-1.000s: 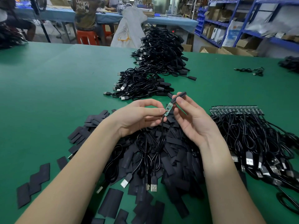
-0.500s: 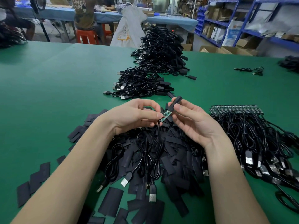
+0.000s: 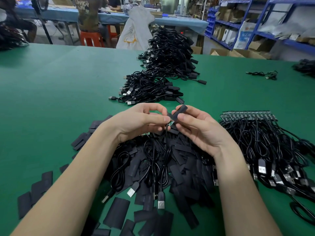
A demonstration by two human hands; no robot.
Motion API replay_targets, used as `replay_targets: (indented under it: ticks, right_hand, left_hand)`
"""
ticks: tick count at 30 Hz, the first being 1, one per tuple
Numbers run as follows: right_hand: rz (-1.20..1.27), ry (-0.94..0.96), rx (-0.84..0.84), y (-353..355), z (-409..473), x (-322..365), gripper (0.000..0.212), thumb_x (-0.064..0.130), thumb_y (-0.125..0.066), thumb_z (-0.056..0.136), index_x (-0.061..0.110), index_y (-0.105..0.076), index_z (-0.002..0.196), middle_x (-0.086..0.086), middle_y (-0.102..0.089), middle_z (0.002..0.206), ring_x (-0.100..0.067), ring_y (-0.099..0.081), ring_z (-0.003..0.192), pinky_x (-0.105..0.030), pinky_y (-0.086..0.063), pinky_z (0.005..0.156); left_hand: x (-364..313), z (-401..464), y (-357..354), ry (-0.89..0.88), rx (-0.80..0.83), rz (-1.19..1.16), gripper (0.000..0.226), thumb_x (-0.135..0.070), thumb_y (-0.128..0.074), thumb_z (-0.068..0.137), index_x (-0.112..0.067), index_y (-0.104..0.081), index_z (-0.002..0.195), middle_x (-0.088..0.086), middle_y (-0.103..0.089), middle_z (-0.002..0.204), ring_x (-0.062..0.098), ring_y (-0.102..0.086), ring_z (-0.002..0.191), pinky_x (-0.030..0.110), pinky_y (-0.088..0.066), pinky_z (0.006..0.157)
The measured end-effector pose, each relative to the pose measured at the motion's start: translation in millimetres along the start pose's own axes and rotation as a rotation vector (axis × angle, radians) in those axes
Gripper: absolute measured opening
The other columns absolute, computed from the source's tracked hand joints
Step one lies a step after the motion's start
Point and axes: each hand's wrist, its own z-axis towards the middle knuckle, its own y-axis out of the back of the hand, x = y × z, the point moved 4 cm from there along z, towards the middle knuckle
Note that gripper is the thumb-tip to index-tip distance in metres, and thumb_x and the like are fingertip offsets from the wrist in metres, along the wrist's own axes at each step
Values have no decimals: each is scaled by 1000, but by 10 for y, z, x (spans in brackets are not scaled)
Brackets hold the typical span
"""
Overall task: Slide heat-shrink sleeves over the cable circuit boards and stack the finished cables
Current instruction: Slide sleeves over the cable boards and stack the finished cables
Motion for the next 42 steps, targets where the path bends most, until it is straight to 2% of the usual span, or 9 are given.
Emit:
replay_targets:
  ticks: [3, 7, 9, 12, 16, 19, 23, 31, 42]
  right_hand:
    - [6, 29, -37, 24, 23, 6, 18, 10, -74, 73, 20, -83, 85, -1, -78, 96, -8, -74, 85, -16, -57, 73]
    - [41, 62, -126, 96, 53, 0, 15, 9, -76, 72, 17, -83, 82, -4, -78, 95, -9, -74, 86, -16, -56, 73]
    - [88, 73, -179, 134, 72, 0, 14, 7, -77, 71, 14, -83, 82, -5, -78, 94, -10, -74, 85, -16, -57, 73]
    - [178, 90, -250, 188, 93, 0, 18, 6, -78, 71, 8, -79, 88, -6, -77, 91, -11, -74, 83, -16, -57, 72]
    - [250, 106, -283, 229, 101, 10, 19, 6, -77, 73, 6, -76, 92, -5, -77, 90, -9, -74, 83, -15, -57, 71]
    - [269, 107, -280, 226, 96, 20, 10, 7, -77, 72, 11, -81, 80, -3, -76, 88, -8, -73, 82, -15, -57, 71]
    - [262, 113, -265, 223, 88, 21, 9, 7, -76, 74, 12, -82, 79, -3, -76, 90, -8, -73, 84, -15, -57, 72]
    - [267, 94, -214, 212, 92, -2, 12, 9, -77, 76, 13, -83, 85, -5, -77, 96, -9, -74, 88, -16, -57, 74]
    - [302, 87, -205, 137, 101, -45, 11, 9, -77, 76, 13, -83, 84, -6, -78, 95, -9, -74, 89, -15, -57, 73]
  left_hand:
    - [-1, 21, -16, -21, -58, 22, 14, -9, -71, 84, -11, -58, 89, 9, -67, 83, 16, -64, 75, 19, -55, 72]
    - [-17, 75, -51, -63, -172, 169, 8, -6, -65, 95, -8, -59, 93, 19, -53, 93, 27, -62, 86, 27, -56, 80]
    - [-39, 77, -78, -85, -186, 203, 11, -11, -68, 95, -9, -58, 97, 17, -53, 90, 23, -63, 80, 28, -56, 78]
    - [-105, 61, -106, -183, -227, 396, 22, -12, -78, 87, -10, -59, 98, 1, -66, 88, 14, -64, 72, 21, -52, 71]
    - [-142, 68, -175, -319, -306, 636, 20, -7, -79, 86, -10, -61, 96, 0, -66, 87, 8, -61, 67, 22, -54, 71]
    - [-145, 61, -195, -391, -366, 668, 17, -5, -76, 87, -10, -65, 97, -1, -68, 83, 8, -61, 66, 24, -57, 73]
    - [-148, 50, -186, -415, -411, 702, 13, -9, -78, 86, -13, -70, 95, 2, -73, 82, 21, -70, 74, 28, -60, 77]
    - [-168, 30, -208, -463, -421, 682, 8, -6, -78, 86, -8, -74, 93, 7, -75, 81, 20, -72, 77, 28, -60, 78]
    - [-180, 34, -149, -479, -402, 647, 8, -10, -79, 86, -11, -77, 93, 0, -77, 82, 12, -73, 77, 28, -60, 78]
